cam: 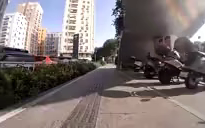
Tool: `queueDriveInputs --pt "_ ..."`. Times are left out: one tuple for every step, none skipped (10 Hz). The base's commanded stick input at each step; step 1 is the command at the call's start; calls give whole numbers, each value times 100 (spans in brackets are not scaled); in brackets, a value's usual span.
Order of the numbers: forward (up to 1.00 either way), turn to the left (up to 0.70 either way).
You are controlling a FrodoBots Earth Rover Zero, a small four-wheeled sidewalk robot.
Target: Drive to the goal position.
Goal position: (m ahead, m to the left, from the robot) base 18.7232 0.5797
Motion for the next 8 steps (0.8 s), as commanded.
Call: queueDriveInputs --pt "45 0" --pt "45 0" --pt "45 0" --pt "45 0" --pt "45 0" --pt "45 0" --pt "45 0" --pt "45 0"
